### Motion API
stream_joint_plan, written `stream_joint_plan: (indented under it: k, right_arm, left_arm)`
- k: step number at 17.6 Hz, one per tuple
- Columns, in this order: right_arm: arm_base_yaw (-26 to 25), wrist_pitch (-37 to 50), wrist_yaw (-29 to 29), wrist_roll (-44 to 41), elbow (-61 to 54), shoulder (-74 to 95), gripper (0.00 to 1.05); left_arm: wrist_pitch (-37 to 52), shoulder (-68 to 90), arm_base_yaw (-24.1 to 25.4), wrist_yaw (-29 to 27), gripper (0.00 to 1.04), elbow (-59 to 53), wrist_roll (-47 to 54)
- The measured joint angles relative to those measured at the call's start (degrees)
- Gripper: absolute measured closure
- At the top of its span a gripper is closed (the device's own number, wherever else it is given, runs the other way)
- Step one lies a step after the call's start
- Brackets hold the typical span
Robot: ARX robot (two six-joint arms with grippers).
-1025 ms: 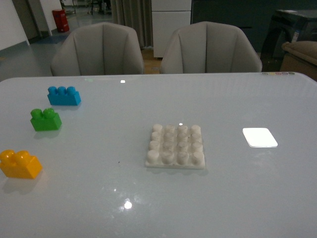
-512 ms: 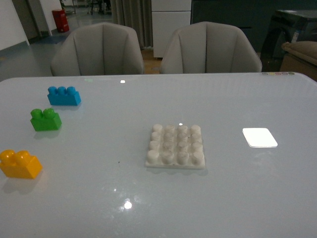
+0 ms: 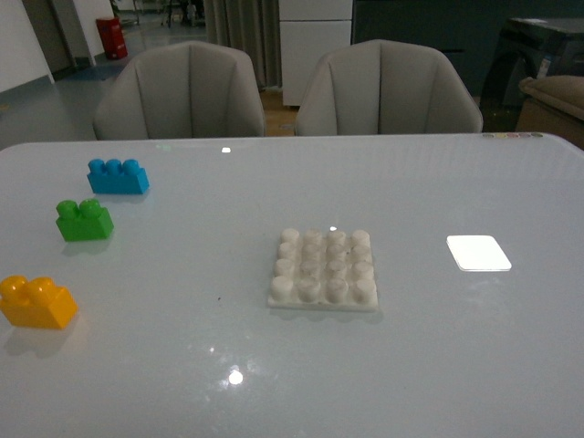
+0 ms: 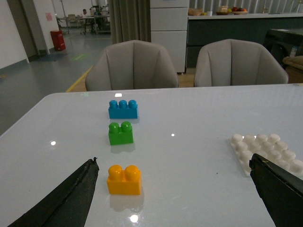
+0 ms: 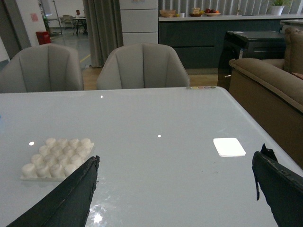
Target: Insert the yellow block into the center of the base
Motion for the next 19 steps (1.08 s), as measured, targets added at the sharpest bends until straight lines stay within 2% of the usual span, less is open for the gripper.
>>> stream_joint_plan:
  k: [1,2,3,6,8,9,11,14,15,19]
  right_arm:
    - [0.0,0.0,0.0,0.0,0.0,0.0,0.06]
    - [0.0,0.0,0.0,0.0,0.0,0.0,0.06]
    - [0.0,0.0,0.0,0.0,0.0,0.0,0.06]
    - [0.0,0.0,0.0,-0.1,0.0,0.0,0.06]
    - [0.0,0.0,0.0,-0.1,0.0,0.0,0.06]
    - [0.0,0.0,0.0,-0.1,0.0,0.0,0.06]
    - [0.0,0.0,0.0,-0.1,0.0,0.0,0.06]
    - [0.0,0.0,0.0,-0.1,0.0,0.0,0.06]
    - [0.0,0.0,0.0,-0.1,0.0,0.0,0.06]
    - [0.0,0.0,0.0,-0.1,0.0,0.0,0.06]
  left_arm:
    - [0.0,0.0,0.0,0.0,0.07,0.0,0.0]
    - [-7.3,1.6,-1.5,-3.4,0.07,2.1,-0.3]
    - [-13.2,7.2,-5.1,-8.2,0.07,5.3,-1.1]
    - [-12.9,9.9,-13.7,-13.4,0.07,9.1,-2.6]
    - [-11.7,10.3,-14.7,-12.2,0.07,11.1,-3.1]
    - [-8.4,12.5,-11.8,-8.8,0.07,10.9,-3.0]
    - [10.4,32.3,0.5,4.0,0.07,11.5,-2.6]
    - [32.0,63.1,8.1,13.3,0.07,23.2,-1.5]
    - [34.9,73.9,9.2,13.2,0.07,28.9,-0.8]
    - [29.2,100.4,10.5,16.2,0.07,42.3,2.6]
